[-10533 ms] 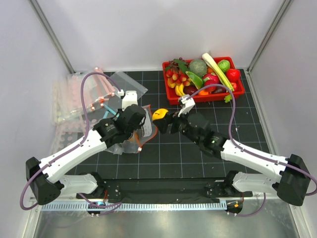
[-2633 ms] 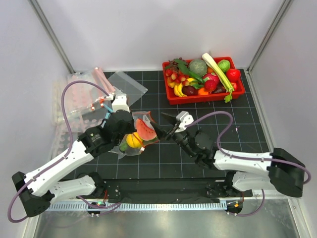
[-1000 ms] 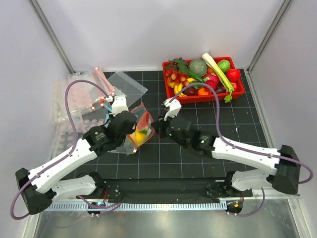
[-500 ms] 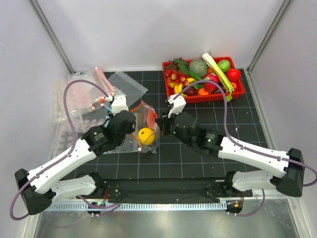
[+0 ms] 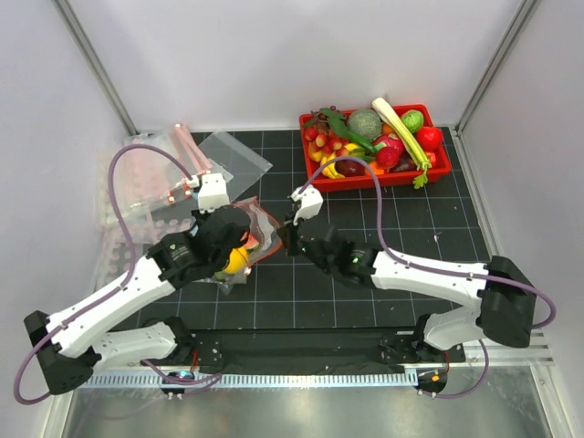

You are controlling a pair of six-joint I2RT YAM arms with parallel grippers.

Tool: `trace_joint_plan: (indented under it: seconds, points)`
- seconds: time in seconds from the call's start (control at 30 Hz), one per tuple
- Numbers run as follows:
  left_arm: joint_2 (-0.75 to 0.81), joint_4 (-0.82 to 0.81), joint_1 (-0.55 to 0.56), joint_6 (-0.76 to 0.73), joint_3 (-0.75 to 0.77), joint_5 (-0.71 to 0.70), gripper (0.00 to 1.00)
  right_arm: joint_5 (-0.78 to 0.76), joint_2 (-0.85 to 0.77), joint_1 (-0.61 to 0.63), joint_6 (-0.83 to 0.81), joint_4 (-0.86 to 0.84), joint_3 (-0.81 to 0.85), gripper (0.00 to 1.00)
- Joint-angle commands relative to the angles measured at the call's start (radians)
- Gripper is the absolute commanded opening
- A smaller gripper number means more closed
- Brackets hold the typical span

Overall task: Place the food in the zip-top bag and seal the zipper
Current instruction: Adjust the zipper food storage bag at the center of the board, then pick up the fake fruit from the bin.

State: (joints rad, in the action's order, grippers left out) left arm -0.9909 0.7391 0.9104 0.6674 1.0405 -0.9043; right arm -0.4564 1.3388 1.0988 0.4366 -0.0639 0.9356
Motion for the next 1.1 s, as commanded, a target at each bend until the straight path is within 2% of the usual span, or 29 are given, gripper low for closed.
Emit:
trace_joint_plan:
  seconds: [0.0,0.03,0.07,0.1,0.13,0.17,0.23,0.43,0.53,0.67,0.7,0.83,1.07]
  points:
    - [-0.064,0.005,0.002,-0.011,0.046,-0.048,0.00,0.022,0.014,0.004,0.024,-0.042,0.017,0.09]
    - [-0.089,0.005,0.002,-0.014,0.053,-0.039,0.00,0.022,0.011,0.004,0.019,-0.036,0.019,0.15]
    - [-0.104,0.005,0.002,-0.015,0.056,-0.025,0.00,0.001,0.008,0.004,0.008,-0.034,0.019,0.34]
    - [-0.115,0.005,0.002,-0.015,0.059,-0.021,0.00,-0.014,-0.007,0.004,0.007,-0.025,0.014,0.42]
    - [-0.133,0.005,0.002,-0.017,0.064,-0.016,0.00,-0.036,-0.015,0.003,0.005,-0.019,0.012,0.44]
    - [-0.140,0.005,0.002,-0.017,0.067,-0.015,0.00,-0.077,-0.027,0.004,0.002,-0.016,0.009,0.56]
    - [-0.149,0.006,0.004,-0.015,0.070,-0.007,0.00,-0.116,-0.065,0.003,-0.007,-0.019,-0.014,0.64]
    - [-0.132,-0.003,0.002,-0.011,0.061,0.002,0.00,-0.188,-0.177,-0.042,-0.036,-0.013,-0.058,0.67]
    - [-0.123,-0.009,0.002,-0.009,0.055,0.010,0.00,-0.177,-0.255,-0.111,-0.018,-0.048,-0.116,0.70]
    - [-0.120,-0.014,0.002,-0.012,0.052,0.018,0.00,-0.073,-0.290,-0.296,0.051,-0.027,-0.138,0.69]
    - [-0.114,-0.015,0.004,-0.012,0.050,0.019,0.00,-0.056,-0.285,-0.374,0.062,-0.022,-0.127,0.69]
    - [-0.082,-0.040,0.004,-0.009,0.027,0.024,0.00,-0.016,-0.227,-0.491,0.050,-0.028,-0.075,0.69]
    - [-0.046,-0.073,0.004,-0.002,-0.005,0.025,0.00,0.050,-0.018,-0.536,-0.198,-0.177,0.066,0.69]
